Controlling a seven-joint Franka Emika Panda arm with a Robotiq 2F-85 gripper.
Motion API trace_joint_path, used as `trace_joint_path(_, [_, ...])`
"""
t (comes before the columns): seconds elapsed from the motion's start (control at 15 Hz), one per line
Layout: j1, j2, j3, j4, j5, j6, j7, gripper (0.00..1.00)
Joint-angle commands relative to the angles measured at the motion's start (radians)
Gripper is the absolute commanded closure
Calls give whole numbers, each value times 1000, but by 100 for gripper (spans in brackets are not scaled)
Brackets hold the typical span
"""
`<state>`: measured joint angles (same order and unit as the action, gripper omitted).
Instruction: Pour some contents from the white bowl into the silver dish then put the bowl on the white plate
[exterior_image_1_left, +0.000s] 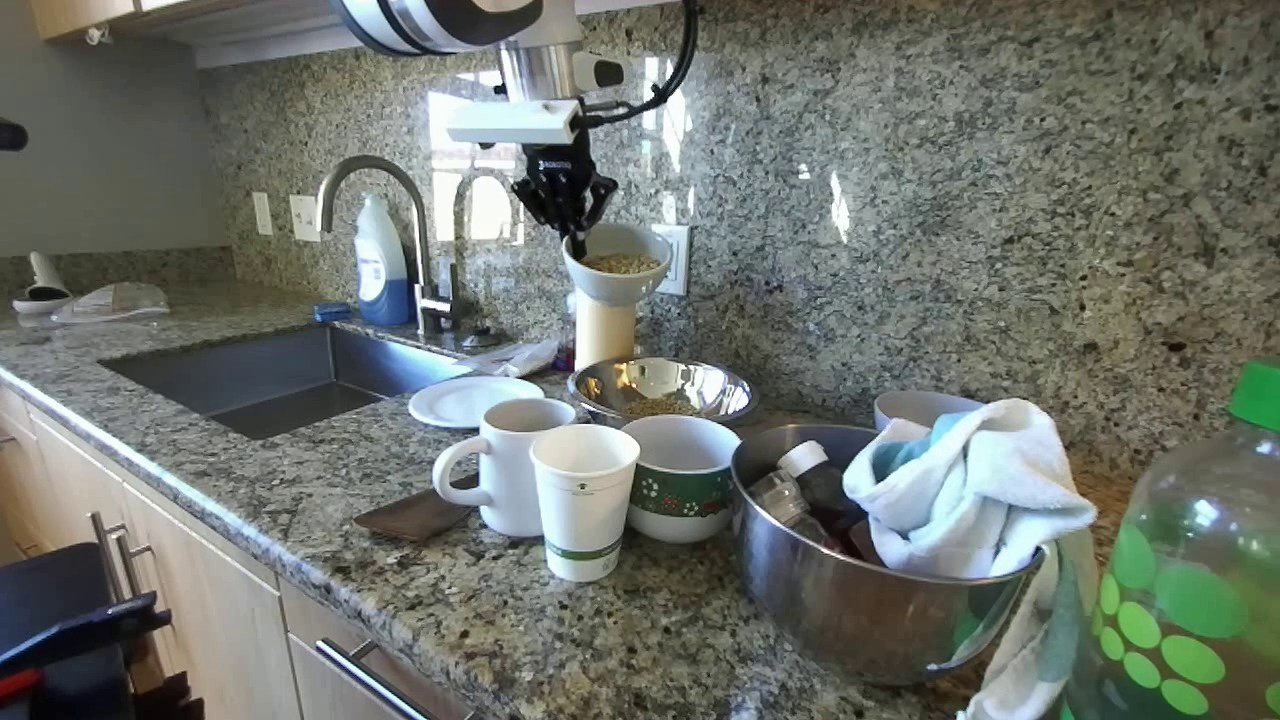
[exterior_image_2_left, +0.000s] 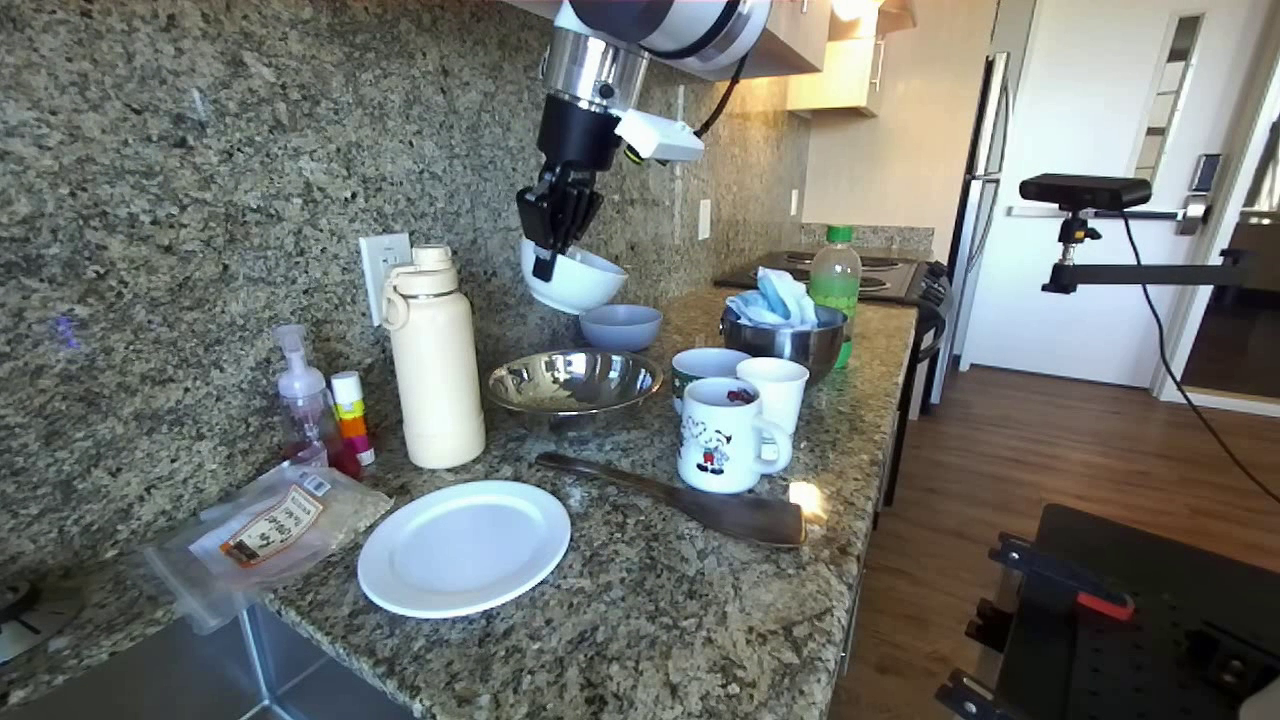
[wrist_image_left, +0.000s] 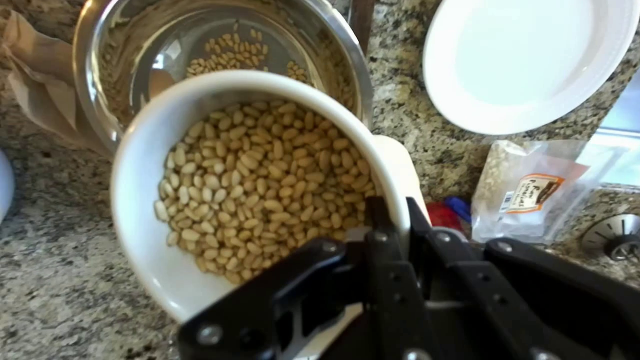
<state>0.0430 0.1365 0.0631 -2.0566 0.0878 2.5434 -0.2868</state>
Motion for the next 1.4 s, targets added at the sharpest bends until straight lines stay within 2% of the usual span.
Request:
trace_joint_path(0.0, [-11, 11, 3, 17, -4, -4, 5, 90])
trace_joint_path(0.2, [-17, 28, 2, 35, -5, -6, 5, 90])
trace_joint_path(0.27, [-16, 30, 3, 36, -5, -6, 5, 98])
trace_joint_path(0.87, [-40, 120, 73, 83, 174, 6, -85, 98])
trace_joint_path(1.07, [-80, 134, 120, 82, 336, 29, -186, 98])
trace_joint_path(1.33, [-160, 150, 183, 88, 606, -3, -407, 98])
